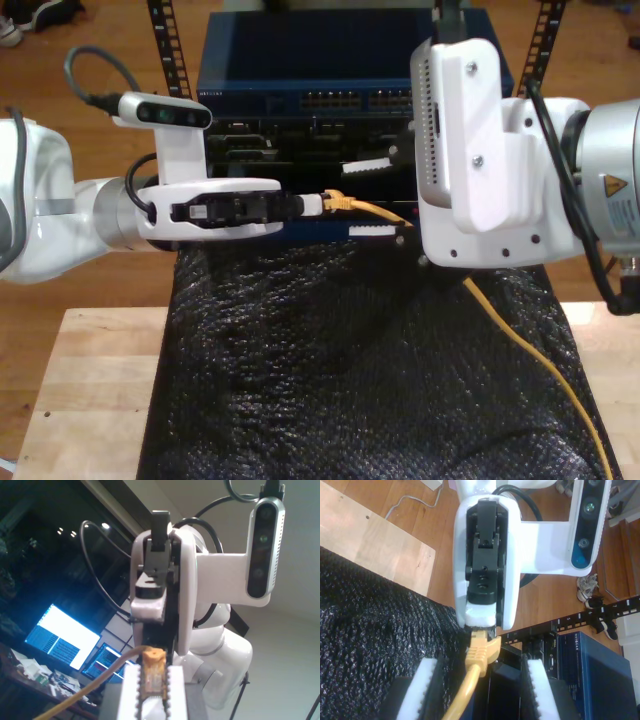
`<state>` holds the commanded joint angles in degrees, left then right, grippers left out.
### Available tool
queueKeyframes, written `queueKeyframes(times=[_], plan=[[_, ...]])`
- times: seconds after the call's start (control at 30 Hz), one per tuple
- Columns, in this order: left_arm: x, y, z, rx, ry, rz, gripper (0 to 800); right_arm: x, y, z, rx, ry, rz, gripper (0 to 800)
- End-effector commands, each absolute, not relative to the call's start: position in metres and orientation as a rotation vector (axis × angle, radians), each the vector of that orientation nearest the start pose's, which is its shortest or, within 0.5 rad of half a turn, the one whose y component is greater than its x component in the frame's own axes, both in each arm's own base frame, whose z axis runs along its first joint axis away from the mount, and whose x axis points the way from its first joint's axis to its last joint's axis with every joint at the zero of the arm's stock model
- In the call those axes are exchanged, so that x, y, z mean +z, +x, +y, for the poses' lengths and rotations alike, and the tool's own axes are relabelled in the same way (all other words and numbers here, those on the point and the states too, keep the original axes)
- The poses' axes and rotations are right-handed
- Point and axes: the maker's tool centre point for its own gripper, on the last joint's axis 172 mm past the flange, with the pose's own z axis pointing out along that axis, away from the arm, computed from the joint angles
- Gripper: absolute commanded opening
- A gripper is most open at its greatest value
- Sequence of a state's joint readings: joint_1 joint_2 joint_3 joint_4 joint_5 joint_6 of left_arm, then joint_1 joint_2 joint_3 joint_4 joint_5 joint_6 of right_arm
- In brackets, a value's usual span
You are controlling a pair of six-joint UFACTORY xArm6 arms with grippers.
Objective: Grab the cable and plug it in
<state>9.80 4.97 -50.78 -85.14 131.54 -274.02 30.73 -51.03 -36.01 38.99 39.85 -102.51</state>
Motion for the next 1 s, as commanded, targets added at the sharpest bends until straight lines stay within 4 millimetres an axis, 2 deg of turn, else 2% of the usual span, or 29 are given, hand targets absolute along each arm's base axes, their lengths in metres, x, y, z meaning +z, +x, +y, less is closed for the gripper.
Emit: queueKeyframes(times=[0.3,0.53,1.0], plan=[[0.4317,0.3136,-0.2002,0.334,0.928,-0.67,22,0.4447,0.3109,0.2751,1.531,1.516,2.354,360],[0.4328,0.3121,-0.2001,0.33,0.921,-0.672,22,0.4434,0.311,0.2759,1.528,1.519,2.357,304],[0.4322,0.3118,-0.2006,0.326,0.922,-0.671,22,0.4434,0.3113,0.2763,1.532,1.524,2.356,265]])
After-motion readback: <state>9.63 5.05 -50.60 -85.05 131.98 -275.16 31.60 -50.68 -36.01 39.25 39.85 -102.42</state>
